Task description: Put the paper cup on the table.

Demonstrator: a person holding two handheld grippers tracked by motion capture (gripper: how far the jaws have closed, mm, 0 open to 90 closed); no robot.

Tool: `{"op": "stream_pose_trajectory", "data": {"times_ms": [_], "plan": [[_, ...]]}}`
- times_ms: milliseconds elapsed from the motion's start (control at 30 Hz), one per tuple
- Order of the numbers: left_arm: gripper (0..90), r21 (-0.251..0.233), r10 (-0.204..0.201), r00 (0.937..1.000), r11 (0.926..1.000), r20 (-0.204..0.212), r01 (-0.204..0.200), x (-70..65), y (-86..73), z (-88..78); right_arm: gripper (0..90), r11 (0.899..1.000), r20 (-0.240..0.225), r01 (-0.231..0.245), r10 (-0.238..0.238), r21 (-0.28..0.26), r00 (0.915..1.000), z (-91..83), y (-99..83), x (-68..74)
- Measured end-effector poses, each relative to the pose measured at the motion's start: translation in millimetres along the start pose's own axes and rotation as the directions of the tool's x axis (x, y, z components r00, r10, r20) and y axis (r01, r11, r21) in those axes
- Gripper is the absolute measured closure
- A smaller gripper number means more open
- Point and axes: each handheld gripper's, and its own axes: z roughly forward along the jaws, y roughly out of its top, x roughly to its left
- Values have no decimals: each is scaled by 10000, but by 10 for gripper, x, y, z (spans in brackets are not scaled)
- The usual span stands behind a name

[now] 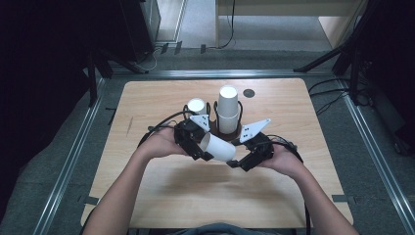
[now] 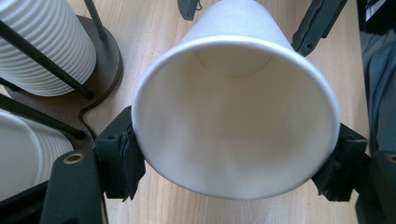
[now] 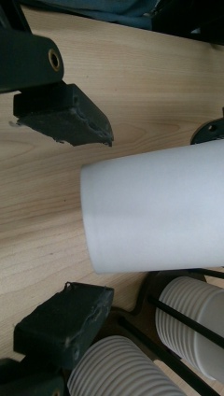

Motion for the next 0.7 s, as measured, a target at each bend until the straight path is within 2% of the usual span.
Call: {"op": "stream_pose_trajectory", "data": {"times_ms": [267, 433, 567, 700], "plan": [[245, 670, 210, 9998, 9975, -5, -209, -12, 45, 104, 213, 9999, -74, 64, -63, 93, 10000, 52, 19, 13], [244, 928, 372, 9993, 9950, -26, -368, -37, 64, 161, 213, 9996, -143, 157, -154, 223, 9998, 104, 26, 26], [242, 1064, 353, 9994, 9937, -26, -348, -75, 89, 206, 253, 9984, -401, 390, -373, 412, 9985, 144, 23, 52], [239, 1160, 428, 9991, 9923, 36, -430, -96, 112, 236, 266, 9971, -434, 524, -500, 557, 9978, 191, 27, 73]]}}
